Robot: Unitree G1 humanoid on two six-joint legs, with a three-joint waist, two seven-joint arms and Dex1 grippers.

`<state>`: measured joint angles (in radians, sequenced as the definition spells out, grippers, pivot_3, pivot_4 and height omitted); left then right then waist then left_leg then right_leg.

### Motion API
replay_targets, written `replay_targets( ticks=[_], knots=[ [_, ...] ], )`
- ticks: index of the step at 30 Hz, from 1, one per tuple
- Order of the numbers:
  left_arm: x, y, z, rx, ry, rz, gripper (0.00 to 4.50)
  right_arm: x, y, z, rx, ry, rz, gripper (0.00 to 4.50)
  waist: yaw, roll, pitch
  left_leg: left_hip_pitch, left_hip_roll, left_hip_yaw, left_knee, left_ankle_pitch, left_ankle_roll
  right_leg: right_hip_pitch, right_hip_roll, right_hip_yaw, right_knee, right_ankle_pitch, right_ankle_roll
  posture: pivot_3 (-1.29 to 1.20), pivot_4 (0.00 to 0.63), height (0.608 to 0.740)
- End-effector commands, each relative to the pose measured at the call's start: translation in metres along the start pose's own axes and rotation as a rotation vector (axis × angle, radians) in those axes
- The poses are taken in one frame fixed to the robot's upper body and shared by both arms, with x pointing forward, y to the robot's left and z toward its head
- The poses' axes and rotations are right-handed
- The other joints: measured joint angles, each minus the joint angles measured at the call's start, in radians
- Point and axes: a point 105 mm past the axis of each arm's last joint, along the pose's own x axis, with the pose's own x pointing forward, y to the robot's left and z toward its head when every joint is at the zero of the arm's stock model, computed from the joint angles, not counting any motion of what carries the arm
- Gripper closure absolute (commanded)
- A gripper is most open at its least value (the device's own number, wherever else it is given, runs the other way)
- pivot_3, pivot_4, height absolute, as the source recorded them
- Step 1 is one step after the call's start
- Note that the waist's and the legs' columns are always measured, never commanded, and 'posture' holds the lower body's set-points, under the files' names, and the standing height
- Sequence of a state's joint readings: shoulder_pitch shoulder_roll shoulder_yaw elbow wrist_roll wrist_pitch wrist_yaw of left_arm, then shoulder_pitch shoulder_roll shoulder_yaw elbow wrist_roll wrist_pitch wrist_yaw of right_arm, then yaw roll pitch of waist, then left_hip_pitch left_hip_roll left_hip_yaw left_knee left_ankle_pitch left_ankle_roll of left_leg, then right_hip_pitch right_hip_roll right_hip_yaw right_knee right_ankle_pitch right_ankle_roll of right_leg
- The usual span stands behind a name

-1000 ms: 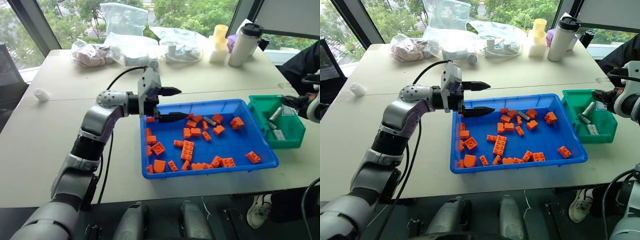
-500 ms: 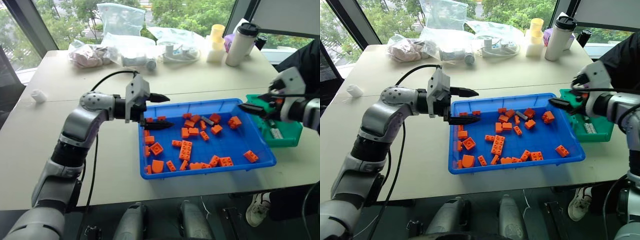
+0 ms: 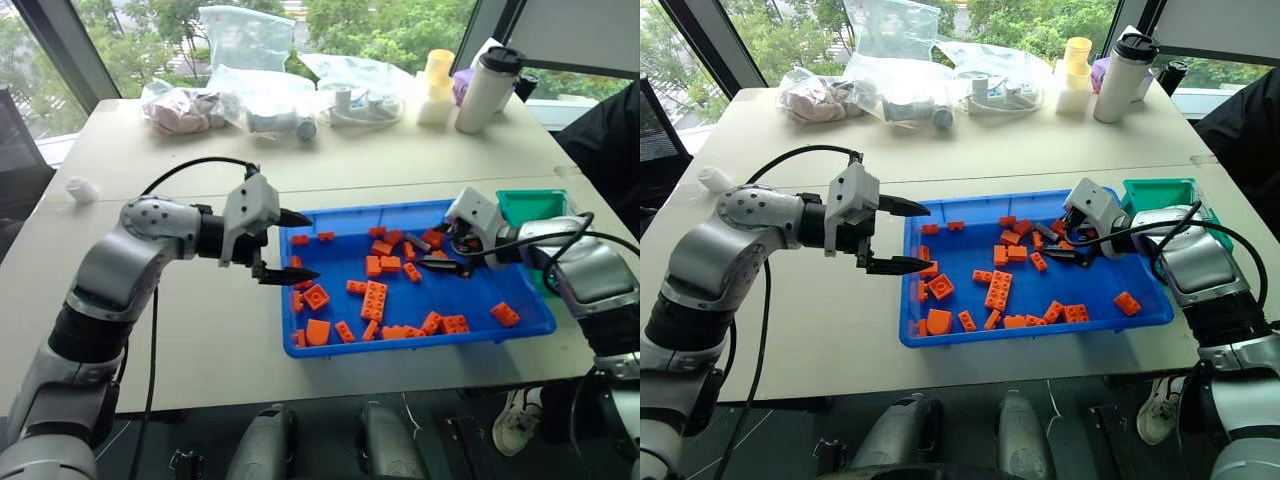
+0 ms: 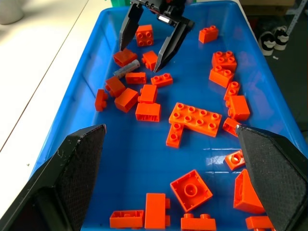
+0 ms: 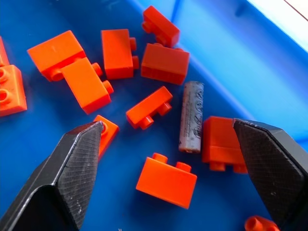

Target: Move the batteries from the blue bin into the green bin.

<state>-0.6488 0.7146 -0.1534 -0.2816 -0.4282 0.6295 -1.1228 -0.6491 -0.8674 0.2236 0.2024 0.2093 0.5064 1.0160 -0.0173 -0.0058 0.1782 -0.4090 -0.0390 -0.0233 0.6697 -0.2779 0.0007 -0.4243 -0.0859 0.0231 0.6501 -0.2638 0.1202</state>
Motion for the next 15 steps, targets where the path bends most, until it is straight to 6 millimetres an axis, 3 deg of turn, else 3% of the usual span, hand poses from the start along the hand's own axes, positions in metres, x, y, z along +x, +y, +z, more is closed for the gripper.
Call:
replay_targets(
  ticks=[1, 13, 15],
  knots=[
    [-0.003, -0.001, 0.006, 0.033, -0.012, 0.020, 0.00, 0.001, -0.010, 0.012, -0.089, -0.017, 0.007, 0.05, 0.001, 0.000, 0.000, 0.000, 0.000, 0.000, 0.000, 0.000, 0.000, 0.000, 0.000, 0.000, 0.000, 0.000, 0.000, 0.00, 0.150, 0.740],
    [-0.002, -0.002, 0.004, 0.027, -0.006, 0.031, 0.00, 0.019, -0.007, -0.015, -0.098, 0.122, 0.196, 0.05, 0.003, 0.000, 0.000, 0.000, 0.000, 0.000, 0.000, 0.001, -0.001, 0.000, 0.000, 0.000, 0.000, 0.000, 0.000, 0.00, 0.150, 0.740],
    [-0.002, -0.002, 0.004, 0.027, -0.006, 0.033, 0.00, 0.020, -0.008, -0.016, -0.086, 0.129, 0.202, 0.58, 0.002, 0.000, 0.000, 0.000, 0.000, 0.000, 0.000, 0.001, -0.001, 0.000, 0.000, 0.000, 0.000, 0.000, 0.000, 0.00, 0.150, 0.740]
  ],
)
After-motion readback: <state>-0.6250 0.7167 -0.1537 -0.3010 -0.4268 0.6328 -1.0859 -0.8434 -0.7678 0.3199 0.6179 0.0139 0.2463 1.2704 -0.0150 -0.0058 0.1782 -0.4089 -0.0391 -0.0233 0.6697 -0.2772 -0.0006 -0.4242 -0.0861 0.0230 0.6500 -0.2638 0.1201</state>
